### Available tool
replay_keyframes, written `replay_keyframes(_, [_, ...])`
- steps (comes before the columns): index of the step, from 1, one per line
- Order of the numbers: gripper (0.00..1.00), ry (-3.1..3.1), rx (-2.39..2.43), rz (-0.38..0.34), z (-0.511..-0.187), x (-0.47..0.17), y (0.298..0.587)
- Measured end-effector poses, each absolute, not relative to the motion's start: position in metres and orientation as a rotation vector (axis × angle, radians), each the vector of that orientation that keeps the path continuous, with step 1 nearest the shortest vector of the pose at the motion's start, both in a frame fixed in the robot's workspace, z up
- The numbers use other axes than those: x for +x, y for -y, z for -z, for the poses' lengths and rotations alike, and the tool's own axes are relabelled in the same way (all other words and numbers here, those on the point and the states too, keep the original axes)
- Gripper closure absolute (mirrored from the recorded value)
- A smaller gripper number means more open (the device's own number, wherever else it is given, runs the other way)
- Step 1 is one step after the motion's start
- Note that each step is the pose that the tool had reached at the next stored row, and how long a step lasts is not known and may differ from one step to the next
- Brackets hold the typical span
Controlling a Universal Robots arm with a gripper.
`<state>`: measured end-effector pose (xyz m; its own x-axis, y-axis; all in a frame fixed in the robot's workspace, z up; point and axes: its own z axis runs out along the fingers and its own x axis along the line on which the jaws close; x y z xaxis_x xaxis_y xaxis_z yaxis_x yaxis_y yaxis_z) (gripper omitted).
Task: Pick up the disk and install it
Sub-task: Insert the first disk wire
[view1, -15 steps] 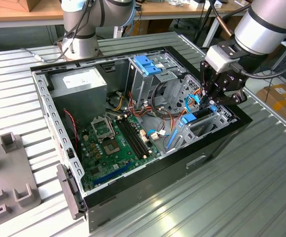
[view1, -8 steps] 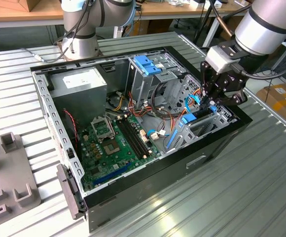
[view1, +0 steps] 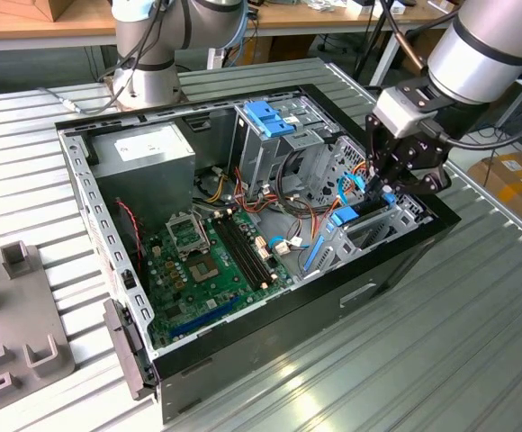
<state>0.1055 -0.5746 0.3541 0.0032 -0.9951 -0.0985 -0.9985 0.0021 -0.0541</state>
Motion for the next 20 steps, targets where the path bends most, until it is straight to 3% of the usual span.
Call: replay_keyframes(20, [0.84, -2.119, -2.119, -0.076, -0.3523, 0.1005, 0.5794])
